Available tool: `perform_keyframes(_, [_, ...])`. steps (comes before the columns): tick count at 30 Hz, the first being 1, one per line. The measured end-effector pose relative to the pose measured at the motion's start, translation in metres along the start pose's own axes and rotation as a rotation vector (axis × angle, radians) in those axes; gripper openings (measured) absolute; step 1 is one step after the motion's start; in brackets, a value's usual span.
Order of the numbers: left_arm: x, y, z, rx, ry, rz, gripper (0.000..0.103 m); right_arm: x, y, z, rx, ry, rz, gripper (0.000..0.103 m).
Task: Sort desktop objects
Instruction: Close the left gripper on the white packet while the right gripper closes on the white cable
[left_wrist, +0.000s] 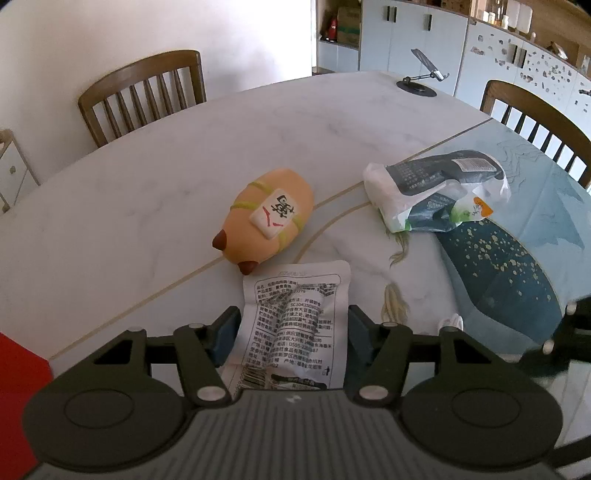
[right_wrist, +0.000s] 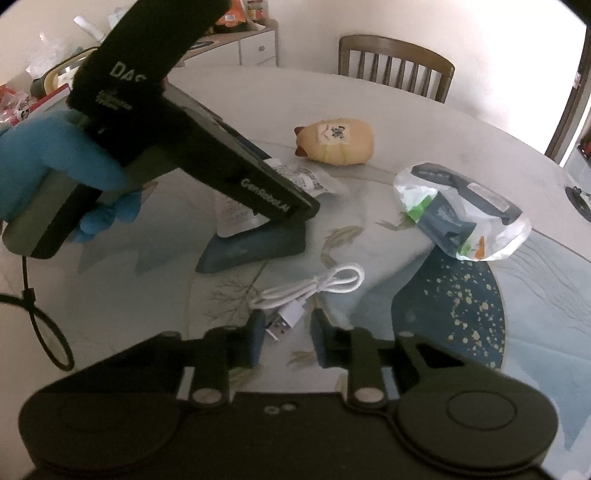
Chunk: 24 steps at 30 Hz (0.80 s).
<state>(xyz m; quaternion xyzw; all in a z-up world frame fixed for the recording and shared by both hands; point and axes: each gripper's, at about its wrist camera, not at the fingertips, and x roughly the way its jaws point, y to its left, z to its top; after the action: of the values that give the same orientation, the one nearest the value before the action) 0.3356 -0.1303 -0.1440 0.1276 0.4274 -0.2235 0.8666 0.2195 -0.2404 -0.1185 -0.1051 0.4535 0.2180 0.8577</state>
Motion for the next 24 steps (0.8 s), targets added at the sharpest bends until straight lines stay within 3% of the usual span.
perform_keyframes(2, [0.001, 0.000, 0.001, -0.009, 0.001, -0.002, 0.062, -0.001, -0.001, -0.001, 0.000, -0.008, -0.011, 0.048])
perform_keyframes(4, [0.001, 0.000, 0.001, -0.016, 0.002, -0.001, 0.062, -0.005, -0.006, -0.001, 0.020, -0.034, 0.000, 0.081])
perform_keyframes(8, [0.002, 0.001, 0.001, -0.023, 0.004, -0.005, 0.062, 0.000, -0.008, 0.004, -0.023, -0.016, 0.047, 0.081])
perform_keyframes(11, [0.001, 0.001, 0.002, -0.021, 0.006, -0.005, 0.062, 0.008, -0.009, 0.007, -0.075, -0.024, 0.028, 0.081])
perform_keyframes(24, [0.002, 0.000, 0.002, -0.018, 0.003, -0.007, 0.062, 0.028, -0.024, 0.017, -0.110, -0.028, 0.085, 0.085])
